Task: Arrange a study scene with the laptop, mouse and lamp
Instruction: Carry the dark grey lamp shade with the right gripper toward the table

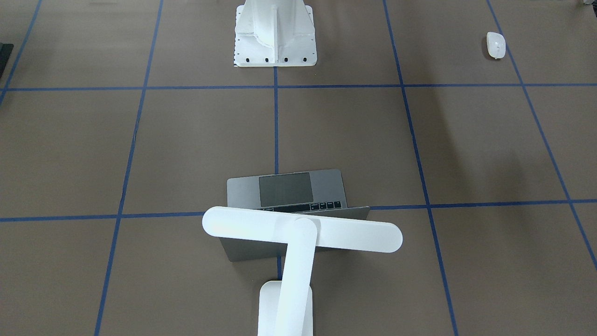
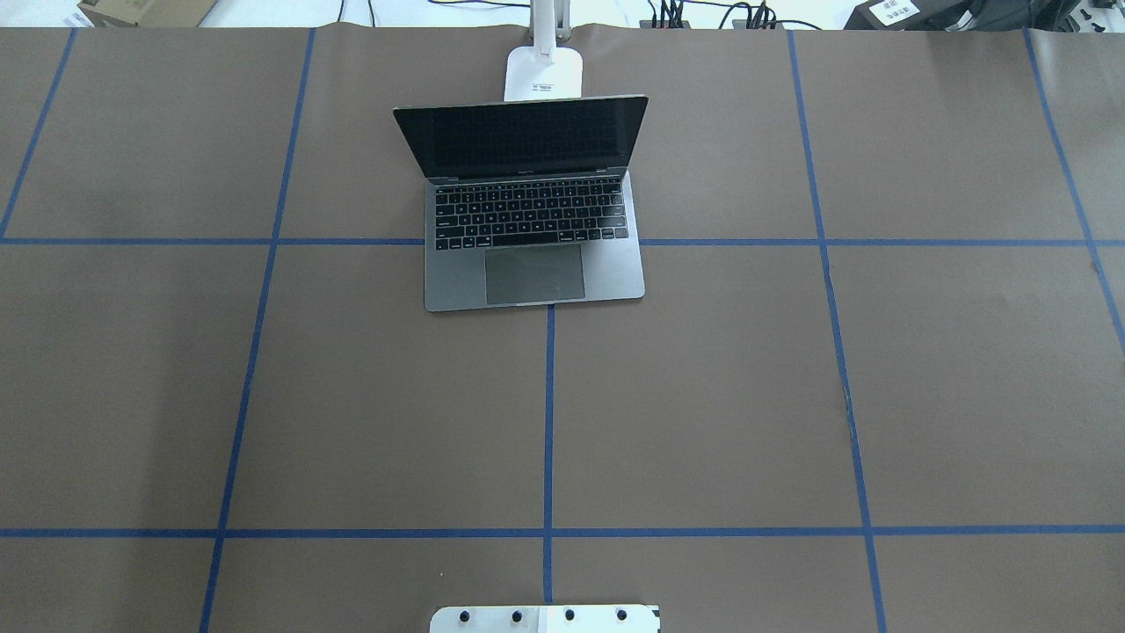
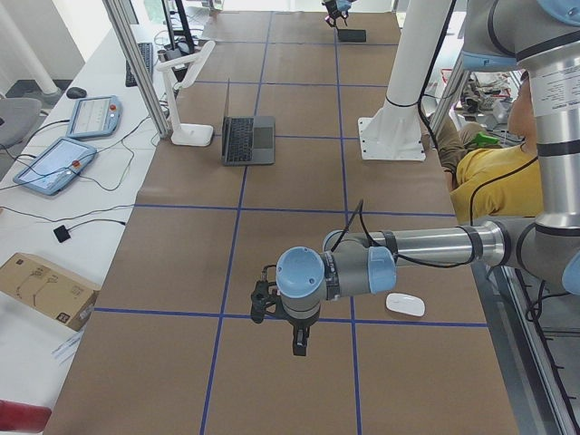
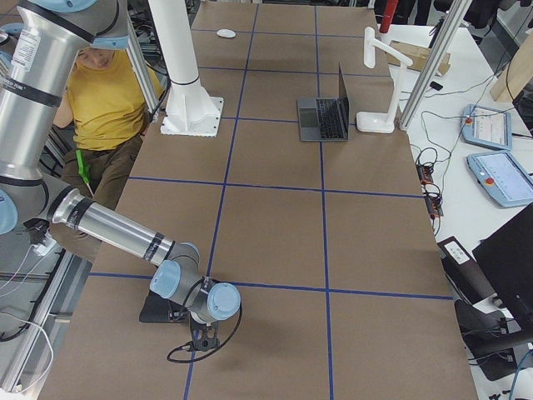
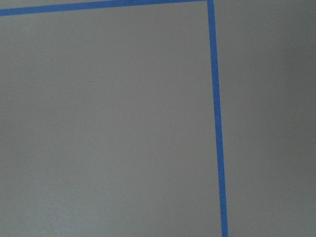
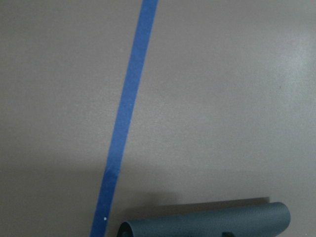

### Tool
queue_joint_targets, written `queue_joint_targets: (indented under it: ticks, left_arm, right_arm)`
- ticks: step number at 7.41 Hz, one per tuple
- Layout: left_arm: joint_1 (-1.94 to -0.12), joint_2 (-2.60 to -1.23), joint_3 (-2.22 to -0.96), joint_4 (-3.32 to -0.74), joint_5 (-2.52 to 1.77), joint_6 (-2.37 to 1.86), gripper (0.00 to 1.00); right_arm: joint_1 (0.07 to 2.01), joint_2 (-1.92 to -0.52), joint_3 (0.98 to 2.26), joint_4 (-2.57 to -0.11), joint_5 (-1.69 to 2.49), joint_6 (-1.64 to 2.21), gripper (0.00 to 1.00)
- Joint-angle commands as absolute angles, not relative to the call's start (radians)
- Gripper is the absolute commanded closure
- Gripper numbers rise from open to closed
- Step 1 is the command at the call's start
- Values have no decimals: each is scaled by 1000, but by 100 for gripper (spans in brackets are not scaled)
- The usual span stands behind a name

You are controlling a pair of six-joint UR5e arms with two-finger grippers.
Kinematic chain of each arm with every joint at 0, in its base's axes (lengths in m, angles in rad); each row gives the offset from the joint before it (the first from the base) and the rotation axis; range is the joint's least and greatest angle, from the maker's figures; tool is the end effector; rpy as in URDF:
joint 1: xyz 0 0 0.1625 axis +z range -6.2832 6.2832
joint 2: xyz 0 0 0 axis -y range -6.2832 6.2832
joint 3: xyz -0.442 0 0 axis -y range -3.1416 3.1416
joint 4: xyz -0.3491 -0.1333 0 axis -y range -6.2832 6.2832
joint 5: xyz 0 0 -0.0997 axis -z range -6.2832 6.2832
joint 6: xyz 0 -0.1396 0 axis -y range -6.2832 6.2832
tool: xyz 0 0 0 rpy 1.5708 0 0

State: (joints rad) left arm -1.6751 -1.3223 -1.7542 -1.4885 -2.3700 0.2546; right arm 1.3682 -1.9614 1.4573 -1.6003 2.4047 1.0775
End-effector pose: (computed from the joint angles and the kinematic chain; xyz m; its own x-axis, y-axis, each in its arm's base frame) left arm -0.0668 -0.3188 0.7246 0.6865 0.0762 -0.7232 -0.0722 0.9967 0.0365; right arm -0.0060 -0.1779 0.8713 0.5002 0.8535 -0.1461 -0.5645 0.1935 -0.8024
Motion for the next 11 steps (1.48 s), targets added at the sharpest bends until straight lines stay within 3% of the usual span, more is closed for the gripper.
queue_joint_targets:
  ticks: [1, 3, 9, 11]
  left_arm:
    - [-1678, -1322, -1755, -1489, -2370, 255, 0]
    - [-1683, -1322, -1755, -1489, -2372, 256, 0]
    - [-1683, -1324, -1755, -1488, -2372, 256, 0]
    - [-1683, -1324, -1753, -1488, -2372, 256, 0]
  right_arm:
    - [1368, -1962, 1460, -1600, 2407, 1048, 77]
    - [1370, -1962, 1468, -1600, 2411, 1025, 100]
    - [1373, -1954, 1630, -1606, 2441, 1032, 100]
    - [1376, -1883, 1672, -1605, 2436, 1035, 100]
